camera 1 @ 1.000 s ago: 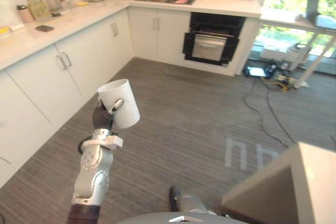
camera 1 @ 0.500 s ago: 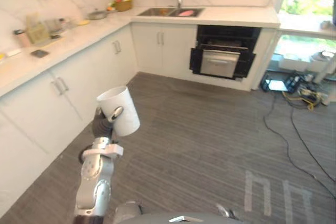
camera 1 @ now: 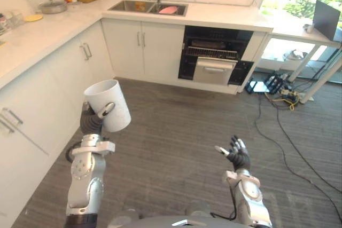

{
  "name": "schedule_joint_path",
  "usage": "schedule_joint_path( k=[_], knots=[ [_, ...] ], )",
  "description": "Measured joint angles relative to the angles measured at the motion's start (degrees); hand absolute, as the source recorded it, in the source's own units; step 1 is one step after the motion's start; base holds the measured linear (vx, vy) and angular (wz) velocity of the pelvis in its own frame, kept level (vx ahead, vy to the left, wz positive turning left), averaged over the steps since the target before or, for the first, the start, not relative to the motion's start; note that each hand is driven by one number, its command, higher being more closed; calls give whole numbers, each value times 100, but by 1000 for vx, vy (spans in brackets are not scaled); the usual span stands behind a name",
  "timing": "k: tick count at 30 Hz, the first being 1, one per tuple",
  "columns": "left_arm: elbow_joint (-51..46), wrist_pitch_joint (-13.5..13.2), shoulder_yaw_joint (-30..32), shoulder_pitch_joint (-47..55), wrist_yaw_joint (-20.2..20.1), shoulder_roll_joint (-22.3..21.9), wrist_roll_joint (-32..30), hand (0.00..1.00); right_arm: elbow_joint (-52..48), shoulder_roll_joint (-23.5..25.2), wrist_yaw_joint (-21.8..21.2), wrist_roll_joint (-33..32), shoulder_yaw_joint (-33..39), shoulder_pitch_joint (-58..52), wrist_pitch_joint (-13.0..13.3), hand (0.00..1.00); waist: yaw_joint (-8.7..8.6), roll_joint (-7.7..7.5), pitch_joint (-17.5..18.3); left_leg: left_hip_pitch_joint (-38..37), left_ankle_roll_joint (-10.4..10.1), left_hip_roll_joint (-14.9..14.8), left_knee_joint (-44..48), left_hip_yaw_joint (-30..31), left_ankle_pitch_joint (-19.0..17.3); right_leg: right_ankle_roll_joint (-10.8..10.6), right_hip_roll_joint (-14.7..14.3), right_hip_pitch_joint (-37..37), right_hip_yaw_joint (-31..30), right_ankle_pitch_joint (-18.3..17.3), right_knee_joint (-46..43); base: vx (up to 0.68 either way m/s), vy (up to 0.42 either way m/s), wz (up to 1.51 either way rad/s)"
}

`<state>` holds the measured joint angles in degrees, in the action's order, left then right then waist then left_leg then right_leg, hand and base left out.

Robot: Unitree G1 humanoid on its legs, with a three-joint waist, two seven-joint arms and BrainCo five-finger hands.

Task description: Walk over to the sink, pick up the cup, carry it to the dishwasher, place the cup inside the dishwasher, then close the dishwasher door

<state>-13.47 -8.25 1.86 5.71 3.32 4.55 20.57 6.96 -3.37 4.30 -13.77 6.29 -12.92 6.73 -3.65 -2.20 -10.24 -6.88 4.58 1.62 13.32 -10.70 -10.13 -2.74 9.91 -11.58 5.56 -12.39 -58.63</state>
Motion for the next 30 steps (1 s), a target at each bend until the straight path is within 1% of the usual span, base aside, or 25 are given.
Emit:
schedule_joint_path(
  k=[2, 4, 5, 6, 7, 8, 9, 11, 12, 13, 14, 15, 16, 17, 18, 20, 21, 23, 24, 25, 26, 27, 28, 29, 30],
  knots=[
    [-7, -1, -41, -64, -4, 12, -25, 100, -361, 160, -151, -119, 5, -228, 99, 0, -78, -4, -15, -137, -16, -23, -58, 135, -153, 1, -312, -393, 162, -29, 1186, 475, 104, 35],
    [-108, -11, -114, 15, -114, 168, -66, 100, -882, 329, -456, -446, 59, -678, 257, 0, -98, -81, -19, -452, -158, -31, -169, 114, -369, -76, -674, -397, 571, 780, 4159, 535, 55, 22],
    [-162, -17, -139, 64, -128, 222, -66, 100, -993, 336, -542, -506, 53, -773, 336, 0, -96, -138, -39, -581, -200, 4, -180, 91, -480, -106, -717, -373, 692, 1001, 4665, 606, 8, 1],
    [-205, -37, -175, 167, -159, 244, -66, 100, -1134, 284, -742, -630, 27, -938, 512, 0, -97, -197, -40, -954, -278, 68, -208, 88, -737, 7, -725, -365, 840, 1122, 4814, 515, -7, 12],
    [-353, -42, -206, 329, -167, 213, -63, 100, -1297, 192, -876, -694, -31, -1036, 617, 0, -129, -207, 5, -1344, -337, 114, -235, 138, -1019, 322, -745, -310, 807, 1200, 4611, 804, 0, 15],
    [-419, -55, -233, 403, -172, 153, -63, 100, -1363, 124, -925, -724, -57, -1036, 666, 0, -140, -115, 34, -1478, -358, 65, -233, 150, -1146, 611, -788, -350, 765, 1467, 4349, 709, 9, 18],
    [-507, -90, -380, 497, -209, 13, -62, 100, -1590, 39, -943, -730, -124, -1031, 679, 0, -119, 103, 266, -1478, -311, -111, 44, 168, -1311, 739, -869, -606, 807, 1539, 3695, 820, -31, 20],
    [-511, -76, -491, 490, -266, -44, -62, 100, -1641, 73, -911, -736, -176, -851, 615, 0, -154, 228, 291, -1020, -282, -300, 1226, 250, -1305, 910, -831, -691, 943, 1039, 3218, 581, -79, 30],
    [-512, -47, -599, 461, -296, -102, -62, 100, -1754, 77, -878, -721, -180, -802, 540, 0, -171, 335, 226, -667, -460, -476, 2276, 297, -1074, 903, -837, -551, 1045, 719, 3022, 633, -112, 38],
    [-513, -46, -688, 480, -329, -202, -64, 100, -1873, 48, -857, -704, -179, -788, 534, 0, -133, 460, 135, -140, -869, -746, 3715, 343, -181, 842, -944, -209, 1027, 312, 2822, 754, -112, 22],
    [-529, -56, -702, 597, -347, -313, -62, 100, -2082, 42, -855, -703, -229, -842, 544, 0, -15, 547, 100, 549, -1049, -1033, 5170, 472, 730, 830, -1124, 135, 929, 2, 2741, 749, -95, 1],
    [-537, -57, -700, 641, -331, -333, -62, 100, -2168, 27, -856, -708, -216, -830, 545, 0, 35, 628, 61, 943, -1025, -1134, 5862, 571, 717, 888, -1195, 339, 921, -180, 2735, 606, -37, -22],
    [-531, -57, -662, 726, -306, -319, -62, 100, -2163, -15, -867, -718, -178, -757, 571, 0, 102, 642, -41, 1675, -860, -1166, 6759, 698, 618, 876, -1222, 758, 898, -455, 2731, 576, -28, -39],
    [-504, -62, -620, 825, -249, -282, -57, 100, -2070, -49, -868, -720, -177, -737, 569, 0, 234, 564, -45, 2225, -676, -1174, 6743, 576, 437, 811, -1168, 1118, 788, -628, 2752, 568, -24, -50],
    [-501, -79, -603, 879, -246, -275, -53, 100, -2026, -69, -870, -721, -185, -711, 568, 0, 329, 534, -48, 2447, -641, -1199, 6480, 471, 335, 817, -1137, 1283, 692, -681, 2772, 578, -12, -75],
    [-520, -162, -572, 1099, -234, -299, -52, 100, -1975, -219, -863, -727, -303, -621, 569, 0, 537, 517, -48, 2695, -680, -1316, 4373, 78, 126, 655, -1113, 1901, 278, -826, 3122, 615, 63, -88],
    [-557, -193, -557, 1192, -234, -311, -53, 100, -1978, -279, -864, -726, -389, -578, 571, 0, 547, 507, -48, 2615, -699, -1296, 3583, 22, 127, 612, -1100, 2038, 145, -850, 3223, 622, 159, -103],
    [-854, -364, -380, 1591, -220, -394, -54, 100, -1998, -357, -905, -728, -663, -476, 596, 0, 568, 450, -8, 2045, -732, -1173, 356, 180, 478, 429, -972, 2297, -270, -1094, 3319, 722, 308, -128],
    [-954, -486, -310, 1625, -221, -413, -51, 100, -1965, -341, -941, -742, -666, -512, 594, 0, 554, 429, 11, 2033, -813, -1219, -266, 282, 546, 361, -911, 2415, -422, -1384, 3305, 711, 381, -91],
    [-956, -503, -307, 1603, -220, -422, -51, 100, -1917, -340, -959, -752, -650, -550, 573, 0, 507, 457, 29, 2066, -821, -1284, -411, 254, 608, 292, -895, 2495, -444, -1479, 3290, 601, 365, -47],
    [-900, -511, -300, 1540, -217, -389, -48, 100, -1753, -296, -1036, -860, -574, -657, 553, 0, 485, 278, 94, 2050, -887, -1250, -187, -127, 1352, 115, -664, 2751, -497, -1646, 3307, 491, 320, 0],
    [-810, -512, -315, 1458, -214, -396, -46, 100, -1624, -246, -1121, -890, -495, -737, 554, 0, 419, 174, 221, 2100, -648, -1193, 93, -275, 1731, -3, -479, 2880, -491, -1639, 3332, 504, 317, 18],
    [-773, -508, -312, 1371, -215, -420, -41, 100, -1536, -260, -1166, -900, -442, -720, 563, 0, 334, 204, 261, 2211, -605, -1224, 486, -244, 1931, -105, -434, 3005, -471, -1588, 3335, 655, 393, 51],
    [-705, -494, -219, 1182, -222, -408, -38, 100, -1278, -251, -1181, -911, -382, -585, 559, 0, 220, 122, 227, 2573, -556, -1274, 1592, -115, 1494, -208, -402, 3178, -502, -1448, 3324, 576, 426, 33],
    [-566, -424, -84, 869, -222, -333, 30, 100, -922, -207, -1162, -939, -378, -413, 530, 0, 371, 48, 280, 3109, -720, -1060, 2257, 92, 926, -309, -283, 3268, -617, -1236, 3139, 606, 523, 11]
  ],
)
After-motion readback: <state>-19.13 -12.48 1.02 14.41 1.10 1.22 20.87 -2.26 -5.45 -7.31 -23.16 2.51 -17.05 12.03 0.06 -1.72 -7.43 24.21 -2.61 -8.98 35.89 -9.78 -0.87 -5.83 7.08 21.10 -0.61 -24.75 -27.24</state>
